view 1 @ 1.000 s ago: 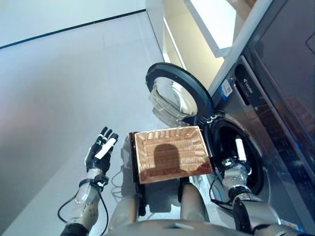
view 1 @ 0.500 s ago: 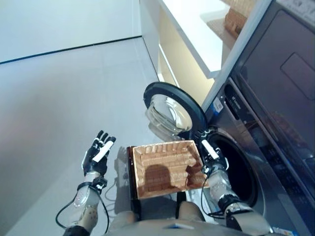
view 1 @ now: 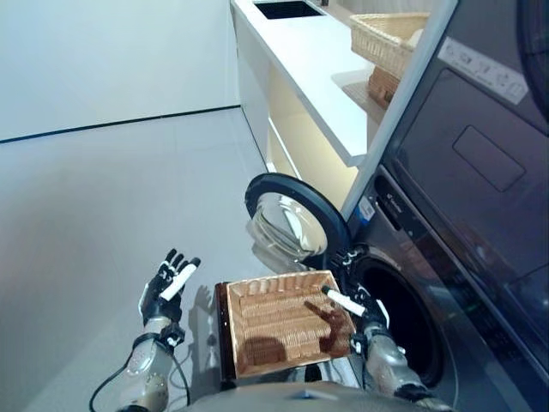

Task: Pick up the clothes and place them into the washing machine

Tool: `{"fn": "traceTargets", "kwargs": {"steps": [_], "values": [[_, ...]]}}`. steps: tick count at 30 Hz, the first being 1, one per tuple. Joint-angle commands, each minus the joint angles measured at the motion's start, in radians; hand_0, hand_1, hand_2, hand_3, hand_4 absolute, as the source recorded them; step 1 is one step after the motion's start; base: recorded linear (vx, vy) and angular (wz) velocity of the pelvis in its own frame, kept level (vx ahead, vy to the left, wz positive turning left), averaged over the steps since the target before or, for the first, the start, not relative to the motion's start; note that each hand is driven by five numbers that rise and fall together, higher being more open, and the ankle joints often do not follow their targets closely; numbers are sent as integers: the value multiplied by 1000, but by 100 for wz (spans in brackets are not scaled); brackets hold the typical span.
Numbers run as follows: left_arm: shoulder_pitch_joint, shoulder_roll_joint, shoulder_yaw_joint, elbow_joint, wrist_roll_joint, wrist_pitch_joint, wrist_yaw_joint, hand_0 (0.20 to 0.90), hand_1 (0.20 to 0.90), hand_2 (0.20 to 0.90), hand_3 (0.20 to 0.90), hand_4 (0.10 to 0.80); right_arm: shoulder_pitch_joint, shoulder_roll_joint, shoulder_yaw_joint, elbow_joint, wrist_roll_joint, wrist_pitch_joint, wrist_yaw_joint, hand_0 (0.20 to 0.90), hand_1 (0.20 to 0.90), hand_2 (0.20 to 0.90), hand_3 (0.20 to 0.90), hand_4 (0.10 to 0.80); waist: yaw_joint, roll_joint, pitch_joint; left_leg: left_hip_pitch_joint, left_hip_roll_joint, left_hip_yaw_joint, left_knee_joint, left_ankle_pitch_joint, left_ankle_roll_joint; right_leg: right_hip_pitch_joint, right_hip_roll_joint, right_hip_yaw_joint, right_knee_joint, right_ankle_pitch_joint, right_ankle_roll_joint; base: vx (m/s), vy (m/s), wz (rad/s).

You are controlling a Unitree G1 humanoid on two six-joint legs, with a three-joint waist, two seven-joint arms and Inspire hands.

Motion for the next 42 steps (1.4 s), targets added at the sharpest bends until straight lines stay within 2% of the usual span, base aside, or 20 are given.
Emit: {"fn": "traceTargets", "kwargs": {"steps": [1, 8, 10, 17, 25, 31, 33, 34, 38, 42], "values": [[-38, 26, 19, -32, 76, -63, -22, 900, 900, 900, 900, 800, -18, -41, -30, -79, 6, -67, 21, 900, 900, 900, 900, 800, -6, -39, -46, -14, 48, -35, -4, 35, -99, -34, -57, -8, 22, 65, 66, 41, 8, 0], [-51, 20, -11, 11, 146, -54, 14, 900, 900, 900, 900, 800, -8, -27, -30, -42, -20, -68, -1, 900, 900, 900, 900, 800, -9, -45, -52, -4, 44, -35, -3, 31, -94, -23, -55, -4, 20, 69, 65, 21, 5, -4], [-58, 20, -15, 38, 168, -51, 20, 900, 900, 900, 900, 800, -15, -32, -15, -25, -75, -62, -18, 900, 900, 900, 900, 800, -8, -46, -51, -2, 45, -35, -2, 30, -94, -23, -55, -5, 21, 69, 65, 0, 0, 0], [-129, 17, -25, 324, 356, -41, 109, 900, 900, 900, 900, 800, -46, -45, 36, 105, -278, -45, -82, 900, 900, 900, 900, 800, -4, -54, -55, 2, 47, -36, -2, 28, -96, -16, -51, -7, 22, 63, 63, 0, 0, 0], [-159, 8, -15, 493, 410, -38, 121, 900, 900, 900, 900, 800, -39, -26, 49, 189, -279, -47, -67, 900, 900, 900, 900, 800, -6, -55, -56, 3, 46, -40, -3, 28, -98, -14, -47, -7, 22, 63, 60, 0, 0, 0], [-161, 13, -2, 540, 442, -34, 137, 900, 900, 900, 900, 800, -41, -24, 25, 283, -294, -40, -81, 900, 900, 900, 900, 800, -4, -54, -58, 2, 43, -45, -4, 27, -98, -13, -47, -9, 20, 63, 60, 0, 0, 0], [-165, 16, 0, 577, 471, -28, 140, 900, 900, 900, 900, 800, -43, -22, 17, 310, -293, -34, -78, 900, 900, 900, 900, 800, -4, -55, -59, 1, 42, -46, -4, 27, -98, -14, -48, -10, 21, 64, 60, 0, 0, 0], [-175, 18, 0, 647, 537, -11, 146, 900, 900, 900, 900, 800, -45, -18, 3, 365, -305, -21, -78, 900, 900, 900, 900, 800, -4, -54, -61, 2, 42, -47, -5, 26, -99, -12, -48, -11, 19, 63, 60, 0, 0, 0], [-171, 17, 47, 761, 574, 32, 143, 900, 900, 900, 900, 800, -41, -10, -28, 435, -311, -1, -72, 900, 900, 900, 900, 800, -6, -53, -66, 5, 40, -45, -8, 23, -98, -9, -48, -11, 15, 62, 58, 0, 0, 0], [-158, 16, 116, 834, 541, 53, 127, 900, 900, 900, 900, 800, -36, -3, -66, 464, -281, 7, -67, 900, 900, 900, 900, 800, -6, -52, -73, 9, 39, -44, -8, 20, -98, -5, -47, -9, 10, 63, 58, 0, 0, 0]]}}
